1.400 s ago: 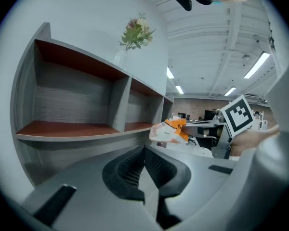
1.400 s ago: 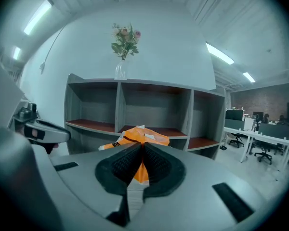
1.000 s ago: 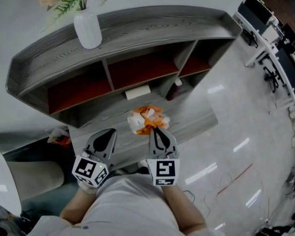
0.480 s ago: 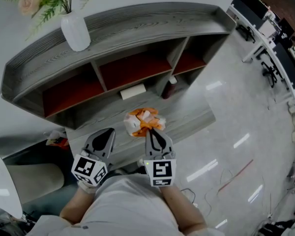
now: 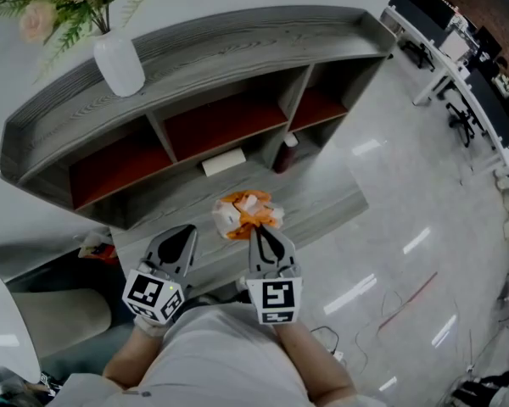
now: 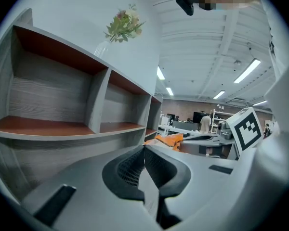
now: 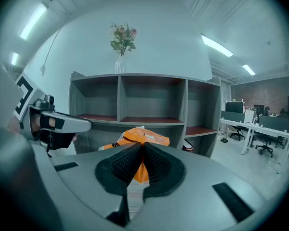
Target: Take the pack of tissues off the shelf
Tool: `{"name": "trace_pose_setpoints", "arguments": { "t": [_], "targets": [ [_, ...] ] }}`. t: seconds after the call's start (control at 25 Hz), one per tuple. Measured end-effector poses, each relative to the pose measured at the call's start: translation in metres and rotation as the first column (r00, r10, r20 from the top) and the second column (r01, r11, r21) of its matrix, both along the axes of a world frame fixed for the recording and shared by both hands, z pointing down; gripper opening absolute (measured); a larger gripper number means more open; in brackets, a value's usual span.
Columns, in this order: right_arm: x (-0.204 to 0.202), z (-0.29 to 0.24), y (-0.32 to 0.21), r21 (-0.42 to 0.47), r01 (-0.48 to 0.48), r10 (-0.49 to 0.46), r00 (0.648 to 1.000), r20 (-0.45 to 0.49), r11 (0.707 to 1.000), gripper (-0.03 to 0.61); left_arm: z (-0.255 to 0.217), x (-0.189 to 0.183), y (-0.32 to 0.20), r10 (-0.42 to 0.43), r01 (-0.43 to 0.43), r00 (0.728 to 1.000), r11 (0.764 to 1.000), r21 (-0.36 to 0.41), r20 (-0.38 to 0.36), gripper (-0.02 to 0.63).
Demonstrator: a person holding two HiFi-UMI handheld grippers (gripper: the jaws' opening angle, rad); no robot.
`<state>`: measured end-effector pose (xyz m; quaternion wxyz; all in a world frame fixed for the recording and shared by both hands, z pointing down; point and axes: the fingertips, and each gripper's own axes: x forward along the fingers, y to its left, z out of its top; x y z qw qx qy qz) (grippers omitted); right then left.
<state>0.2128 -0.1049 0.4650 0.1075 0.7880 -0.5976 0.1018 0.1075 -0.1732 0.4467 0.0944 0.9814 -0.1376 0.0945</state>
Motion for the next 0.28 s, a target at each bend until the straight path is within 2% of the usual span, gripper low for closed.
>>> {"name": "trace_pose_setpoints", "arguments": {
  "t": [0.28],
  "targets": [
    [-0.0022, -0.0032, 0.0017, 0.010, 0.003, -0.003, 1.000, -0.005, 1.000, 0.026, -0.0016, -0.0009, 0.0044, 0.006, -0.006, 1.000, 1.000, 0.007, 0.004, 0.017]
  ]
}}
